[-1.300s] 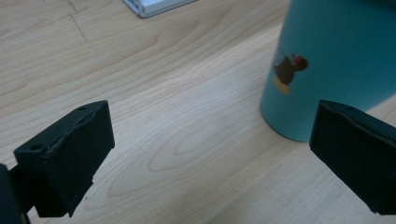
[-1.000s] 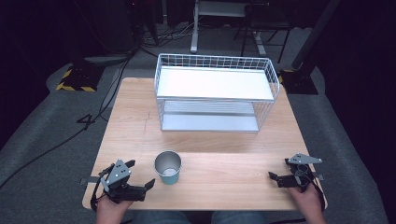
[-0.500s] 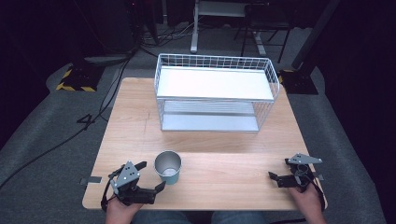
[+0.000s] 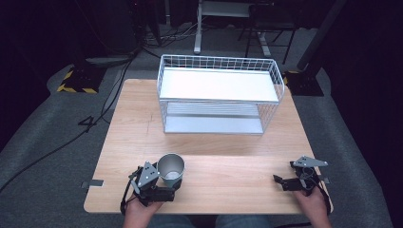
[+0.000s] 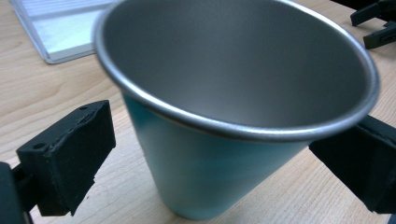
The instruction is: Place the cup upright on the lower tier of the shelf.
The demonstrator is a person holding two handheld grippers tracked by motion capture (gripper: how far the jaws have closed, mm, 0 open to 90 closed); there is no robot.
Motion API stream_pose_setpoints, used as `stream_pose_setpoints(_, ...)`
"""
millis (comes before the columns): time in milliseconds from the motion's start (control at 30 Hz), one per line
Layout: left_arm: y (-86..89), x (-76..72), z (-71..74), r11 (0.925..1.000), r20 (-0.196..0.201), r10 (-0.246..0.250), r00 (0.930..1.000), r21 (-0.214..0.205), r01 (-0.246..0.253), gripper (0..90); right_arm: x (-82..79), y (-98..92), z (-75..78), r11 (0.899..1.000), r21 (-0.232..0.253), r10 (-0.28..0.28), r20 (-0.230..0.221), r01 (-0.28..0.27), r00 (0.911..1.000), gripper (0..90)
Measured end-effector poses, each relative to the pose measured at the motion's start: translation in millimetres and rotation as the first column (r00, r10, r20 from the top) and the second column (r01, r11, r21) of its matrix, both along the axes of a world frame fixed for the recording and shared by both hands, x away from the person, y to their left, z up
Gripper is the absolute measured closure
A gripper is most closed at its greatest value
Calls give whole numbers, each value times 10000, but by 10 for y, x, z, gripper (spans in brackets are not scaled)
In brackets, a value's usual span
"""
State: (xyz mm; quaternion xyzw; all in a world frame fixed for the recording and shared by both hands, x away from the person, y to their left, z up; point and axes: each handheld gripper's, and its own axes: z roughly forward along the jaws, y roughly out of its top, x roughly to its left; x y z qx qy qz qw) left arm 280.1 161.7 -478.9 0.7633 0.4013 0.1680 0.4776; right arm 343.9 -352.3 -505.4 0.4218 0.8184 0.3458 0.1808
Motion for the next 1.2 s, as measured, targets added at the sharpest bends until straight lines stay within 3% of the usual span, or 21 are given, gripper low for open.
stream_pose_setpoints(333,-50,24,-124,9989,-489,197,9986,436,-176,14,1,0,-1,10000,10,12,3,-12,10000,40)
stream_pose_setpoints(500,-67,45,-170,9967,-718,203,9972,800,-145,62,0,0,0,10000,-2,1,1,-1,10000,40)
stream_pose_setpoints(733,-68,27,-184,9949,-556,123,9984,1010,-67,223,1,0,-1,10000,11,12,-1,-12,10000,40)
stream_pose_setpoints(1200,-40,22,-166,9957,-600,134,9981,925,-78,233,1,0,0,10000,-1,-16,6,16,10000,41)
